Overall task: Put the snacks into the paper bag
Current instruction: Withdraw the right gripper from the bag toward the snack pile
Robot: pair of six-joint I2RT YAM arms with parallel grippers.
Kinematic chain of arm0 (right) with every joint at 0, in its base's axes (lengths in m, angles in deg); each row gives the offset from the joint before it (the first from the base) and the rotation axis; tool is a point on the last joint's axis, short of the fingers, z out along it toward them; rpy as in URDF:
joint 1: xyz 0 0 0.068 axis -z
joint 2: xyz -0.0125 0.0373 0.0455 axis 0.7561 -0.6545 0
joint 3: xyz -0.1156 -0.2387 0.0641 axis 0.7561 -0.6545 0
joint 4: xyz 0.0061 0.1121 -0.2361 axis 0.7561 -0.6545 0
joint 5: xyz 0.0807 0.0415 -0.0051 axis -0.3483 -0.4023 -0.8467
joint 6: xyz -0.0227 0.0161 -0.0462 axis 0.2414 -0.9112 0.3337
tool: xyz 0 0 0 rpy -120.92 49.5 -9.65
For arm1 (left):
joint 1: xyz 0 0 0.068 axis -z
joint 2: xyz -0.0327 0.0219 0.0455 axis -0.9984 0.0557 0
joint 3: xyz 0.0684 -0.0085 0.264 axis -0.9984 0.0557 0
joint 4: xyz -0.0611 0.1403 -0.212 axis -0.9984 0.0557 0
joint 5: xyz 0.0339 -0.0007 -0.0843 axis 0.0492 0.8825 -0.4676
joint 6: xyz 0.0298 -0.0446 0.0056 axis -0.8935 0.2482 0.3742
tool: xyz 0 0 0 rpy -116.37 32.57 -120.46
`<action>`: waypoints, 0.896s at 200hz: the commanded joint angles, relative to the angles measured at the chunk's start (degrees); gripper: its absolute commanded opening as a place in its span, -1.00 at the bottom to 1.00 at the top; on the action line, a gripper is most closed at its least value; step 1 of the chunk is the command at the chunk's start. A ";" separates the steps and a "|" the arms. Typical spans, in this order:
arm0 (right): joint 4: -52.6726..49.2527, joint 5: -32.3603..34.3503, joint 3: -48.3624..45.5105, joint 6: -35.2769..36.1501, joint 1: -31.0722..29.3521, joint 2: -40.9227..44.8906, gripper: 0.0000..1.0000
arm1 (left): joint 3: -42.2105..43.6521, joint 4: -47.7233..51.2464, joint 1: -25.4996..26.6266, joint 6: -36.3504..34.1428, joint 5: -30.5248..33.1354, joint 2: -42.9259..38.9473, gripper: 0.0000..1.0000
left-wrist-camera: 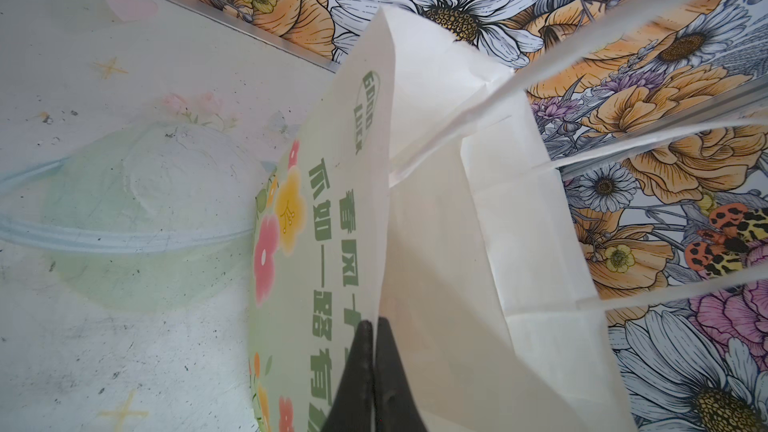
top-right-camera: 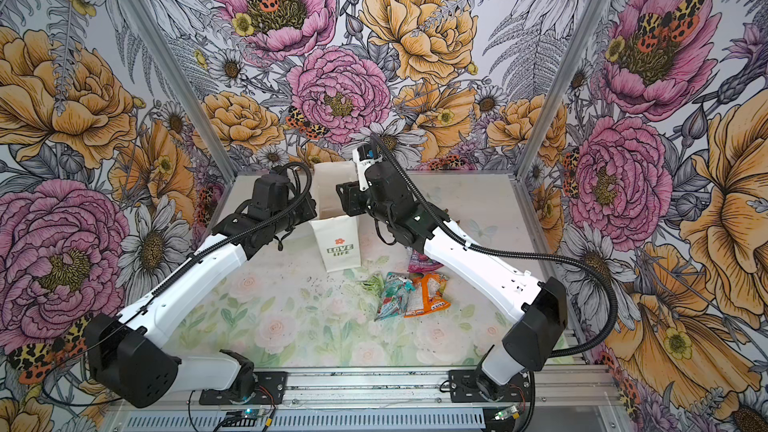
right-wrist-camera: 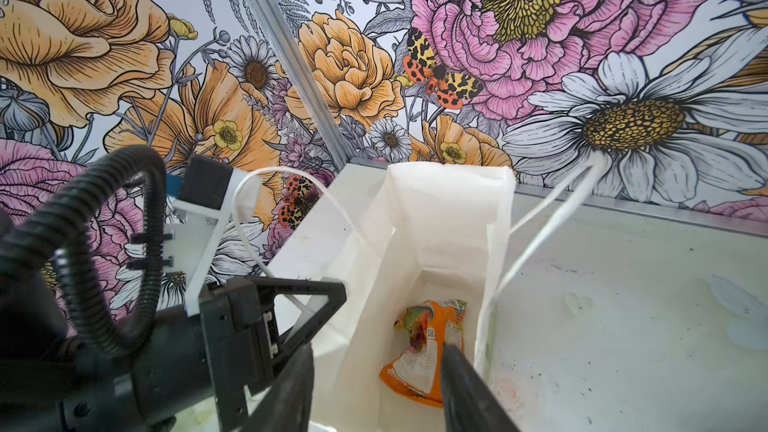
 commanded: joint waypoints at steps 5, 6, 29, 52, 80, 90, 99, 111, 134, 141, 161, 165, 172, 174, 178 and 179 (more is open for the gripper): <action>0.96 0.07 -2.82 1.83 -0.42 3.91 0.04 | 0.60 -1.75 0.78 0.08 0.72 -0.17 -1.00; 0.96 0.06 -2.99 1.84 -0.39 3.97 0.04 | 0.58 -1.75 0.60 0.08 0.63 -0.17 -1.00; 0.74 -0.60 -6.64 1.93 -0.36 6.61 0.07 | 0.81 -1.75 0.65 0.08 0.84 -0.42 -1.00; -1.34 -0.42 -10.07 1.45 -0.41 9.17 0.14 | 1.38 -2.25 0.69 -0.09 1.01 -1.03 -1.00; -3.81 -0.04 -14.68 -1.97 -0.36 11.76 0.26 | 1.80 -2.36 0.51 -0.09 1.24 -1.58 -1.00; -4.50 0.17 -16.61 -3.69 -0.36 12.63 0.31 | 1.90 -2.36 0.43 -0.09 1.11 -1.67 -1.00; -5.45 0.49 -18.19 -5.04 -0.37 13.42 0.46 | 1.96 -2.36 0.60 -0.09 1.07 -1.75 -1.00; -7.05 1.86 -20.22 -7.18 -0.38 14.39 0.57 | 2.16 -2.45 0.52 -0.09 0.98 -1.76 -1.00; -10.41 3.95 -23.37 -9.79 -0.36 15.94 0.73 | 2.55 -2.65 0.48 -0.01 0.93 -1.67 -1.00; -11.86 4.42 -23.92 -10.17 -0.40 16.28 0.76 | 2.58 -2.65 0.46 0.01 0.81 -1.62 -1.00; -14.60 5.16 -25.85 -11.68 -0.39 17.57 0.80 | 2.67 -2.75 0.48 -0.01 0.76 -1.42 -1.00; -14.85 5.10 -26.42 -12.03 -0.38 17.77 0.80 | 2.73 -2.80 0.51 -0.09 0.63 -1.41 -1.00; -15.25 4.97 -27.26 -12.61 -0.40 18.17 0.81 | 2.51 -2.88 0.50 -0.09 0.55 -1.41 -1.00; -15.40 4.90 -27.49 -12.82 -0.37 18.22 0.81 | 2.56 -2.89 0.51 -0.09 0.56 -1.41 -1.00; -15.55 4.77 -27.96 -13.11 -0.36 18.43 0.83 | 2.54 -2.89 0.51 -0.05 0.56 -1.41 -1.00; -15.65 4.74 -28.04 -13.14 -0.40 18.43 0.83 | 2.56 -2.89 0.51 -0.07 0.55 -1.41 -1.00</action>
